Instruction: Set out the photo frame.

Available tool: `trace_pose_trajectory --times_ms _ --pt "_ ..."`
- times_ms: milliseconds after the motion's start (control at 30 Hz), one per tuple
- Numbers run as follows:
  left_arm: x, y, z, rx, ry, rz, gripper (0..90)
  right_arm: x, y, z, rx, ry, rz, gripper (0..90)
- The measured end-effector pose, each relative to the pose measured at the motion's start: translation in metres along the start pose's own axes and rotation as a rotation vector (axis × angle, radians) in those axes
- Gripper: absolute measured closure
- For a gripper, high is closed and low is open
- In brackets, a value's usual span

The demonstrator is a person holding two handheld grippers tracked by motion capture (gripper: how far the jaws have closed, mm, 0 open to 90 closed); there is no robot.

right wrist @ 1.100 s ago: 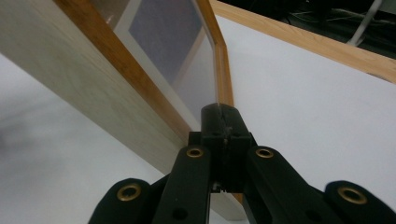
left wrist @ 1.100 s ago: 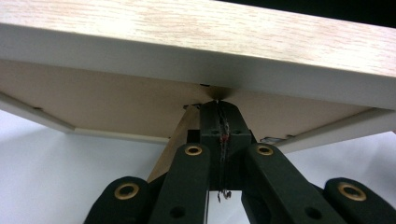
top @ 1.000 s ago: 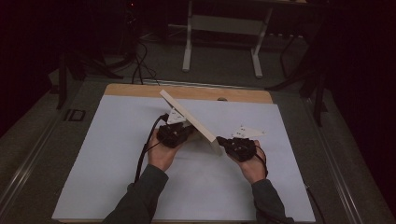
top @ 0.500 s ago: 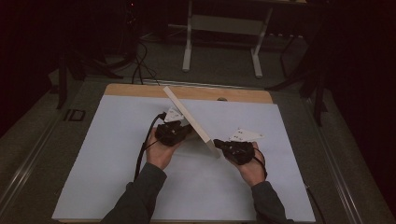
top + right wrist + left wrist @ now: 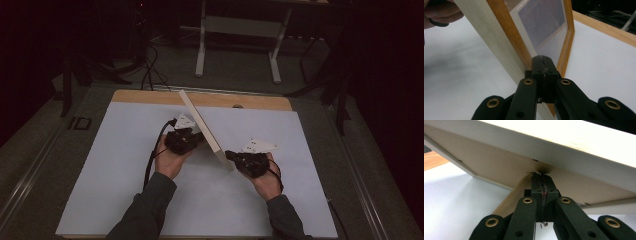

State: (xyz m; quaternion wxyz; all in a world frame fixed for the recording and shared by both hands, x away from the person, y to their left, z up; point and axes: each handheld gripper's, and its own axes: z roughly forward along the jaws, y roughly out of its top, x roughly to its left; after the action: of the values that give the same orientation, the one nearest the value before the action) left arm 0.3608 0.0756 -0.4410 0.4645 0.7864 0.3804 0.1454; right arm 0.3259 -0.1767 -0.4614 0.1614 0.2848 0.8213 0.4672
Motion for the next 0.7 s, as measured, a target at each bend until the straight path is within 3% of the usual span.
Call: trace_pose_trajectory --times_ms 700 --pt "0.002 0.0005 0.0001 0.005 0.007 0.029 90.0 0.0076 0.0024 0.0056 -0.001 0.019 -0.009 90.0"
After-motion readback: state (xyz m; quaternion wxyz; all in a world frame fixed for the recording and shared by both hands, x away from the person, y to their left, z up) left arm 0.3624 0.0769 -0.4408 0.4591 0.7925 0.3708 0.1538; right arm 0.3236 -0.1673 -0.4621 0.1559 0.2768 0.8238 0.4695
